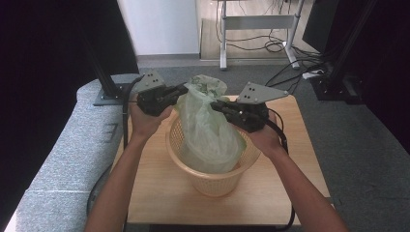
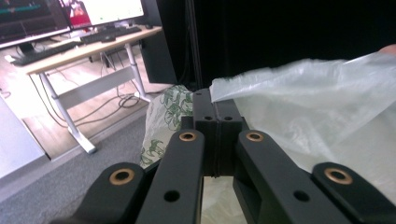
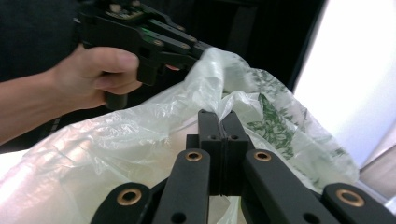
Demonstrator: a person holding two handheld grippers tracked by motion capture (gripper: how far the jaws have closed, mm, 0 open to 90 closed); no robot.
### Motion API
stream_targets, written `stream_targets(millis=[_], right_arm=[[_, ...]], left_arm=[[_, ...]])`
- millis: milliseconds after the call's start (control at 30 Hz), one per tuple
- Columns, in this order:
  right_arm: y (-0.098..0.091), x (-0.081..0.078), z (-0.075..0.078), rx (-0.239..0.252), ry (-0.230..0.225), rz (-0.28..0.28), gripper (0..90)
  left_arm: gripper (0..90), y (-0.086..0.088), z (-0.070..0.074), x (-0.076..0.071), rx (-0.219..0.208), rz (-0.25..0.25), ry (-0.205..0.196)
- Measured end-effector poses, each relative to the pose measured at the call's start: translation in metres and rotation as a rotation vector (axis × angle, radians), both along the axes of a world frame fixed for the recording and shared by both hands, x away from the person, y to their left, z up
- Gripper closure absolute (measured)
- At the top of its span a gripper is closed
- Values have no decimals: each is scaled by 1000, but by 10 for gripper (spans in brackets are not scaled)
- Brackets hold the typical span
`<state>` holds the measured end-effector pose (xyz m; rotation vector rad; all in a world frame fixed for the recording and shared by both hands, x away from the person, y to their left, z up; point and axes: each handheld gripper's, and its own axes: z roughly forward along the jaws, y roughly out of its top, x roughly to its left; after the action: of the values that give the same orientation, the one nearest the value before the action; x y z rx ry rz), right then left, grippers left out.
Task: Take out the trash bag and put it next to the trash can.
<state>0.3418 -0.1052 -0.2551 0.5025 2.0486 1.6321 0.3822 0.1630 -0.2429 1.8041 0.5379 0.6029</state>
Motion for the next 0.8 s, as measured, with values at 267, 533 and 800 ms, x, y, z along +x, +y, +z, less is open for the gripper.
stream_targets(millis=[267,533,800], right_arm=[[-11,-8,14,80,-85,-38,894],[-17,-19,15,83,-81,9,894],[-19,-34,10,96,-19,104,891]], left_arm=[[900,-6,3,-13,-18,-47,-13],[900,-5,4,-32,-11,-120,30],[900,-7,-1,-54,-44,-213,97]])
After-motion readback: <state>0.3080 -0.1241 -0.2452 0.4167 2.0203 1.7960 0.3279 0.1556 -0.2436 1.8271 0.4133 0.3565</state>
